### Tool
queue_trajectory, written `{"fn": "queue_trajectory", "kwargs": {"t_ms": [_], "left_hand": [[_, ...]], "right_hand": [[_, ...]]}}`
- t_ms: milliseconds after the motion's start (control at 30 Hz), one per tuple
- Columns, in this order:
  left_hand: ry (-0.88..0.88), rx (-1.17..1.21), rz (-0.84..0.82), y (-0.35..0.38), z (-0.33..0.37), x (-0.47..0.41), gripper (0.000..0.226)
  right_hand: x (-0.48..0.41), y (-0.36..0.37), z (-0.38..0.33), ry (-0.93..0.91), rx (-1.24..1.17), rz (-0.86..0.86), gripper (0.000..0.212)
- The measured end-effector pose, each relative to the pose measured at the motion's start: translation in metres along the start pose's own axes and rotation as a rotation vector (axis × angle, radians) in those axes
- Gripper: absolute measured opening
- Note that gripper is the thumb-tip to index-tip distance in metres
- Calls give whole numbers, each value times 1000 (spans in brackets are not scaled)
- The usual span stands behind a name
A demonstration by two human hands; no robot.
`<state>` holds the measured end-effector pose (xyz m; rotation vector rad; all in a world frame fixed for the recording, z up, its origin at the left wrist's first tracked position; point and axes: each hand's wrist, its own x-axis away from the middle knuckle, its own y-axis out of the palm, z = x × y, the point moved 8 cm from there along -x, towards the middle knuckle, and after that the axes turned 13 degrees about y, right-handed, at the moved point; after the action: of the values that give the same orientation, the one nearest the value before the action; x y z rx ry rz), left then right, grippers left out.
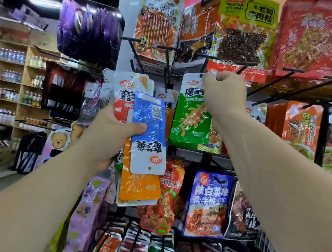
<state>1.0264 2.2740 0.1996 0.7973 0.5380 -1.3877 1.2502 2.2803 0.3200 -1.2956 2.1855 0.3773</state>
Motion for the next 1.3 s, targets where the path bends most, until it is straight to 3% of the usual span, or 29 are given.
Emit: {"fn": "queue_trajectory", "kwargs": {"t_ms": [233, 333, 367, 433, 500, 600, 667, 767, 867, 1300], "left_hand": [[8, -8, -16, 0, 1, 0, 31], [13, -6, -21, 1, 2, 0, 32], [13, -4, -21, 1, 2, 0, 33], [11, -2, -20, 2, 1, 0, 33], [13, -1, -15, 1, 1, 0, 34], [13, -8, -15, 2, 1, 0, 34], [8, -13, -16, 2, 1, 0, 34], [6, -16, -20, 3, 2, 0, 35], [4, -7, -16, 4, 3, 0, 37], [6, -21, -18, 2, 2, 0, 33]], "right_hand": [[-14, 5, 26, 71, 220, -15, 47], [-14, 7, 34, 31, 368, -12, 22], [-13, 6, 35, 5, 374, -7, 25], [-2, 4, 32, -103, 351, -9, 47], [15, 2, 26, -321, 427, 26, 55], [36, 3, 24, -659, 694, 122, 57], [39, 14, 31, -771, 911, 48, 65], [25, 25, 50, -696, 1216, -112, 78], [18, 30, 53, -668, 1359, -132, 84], [-2, 53, 70, -429, 1513, -307, 76]]}}
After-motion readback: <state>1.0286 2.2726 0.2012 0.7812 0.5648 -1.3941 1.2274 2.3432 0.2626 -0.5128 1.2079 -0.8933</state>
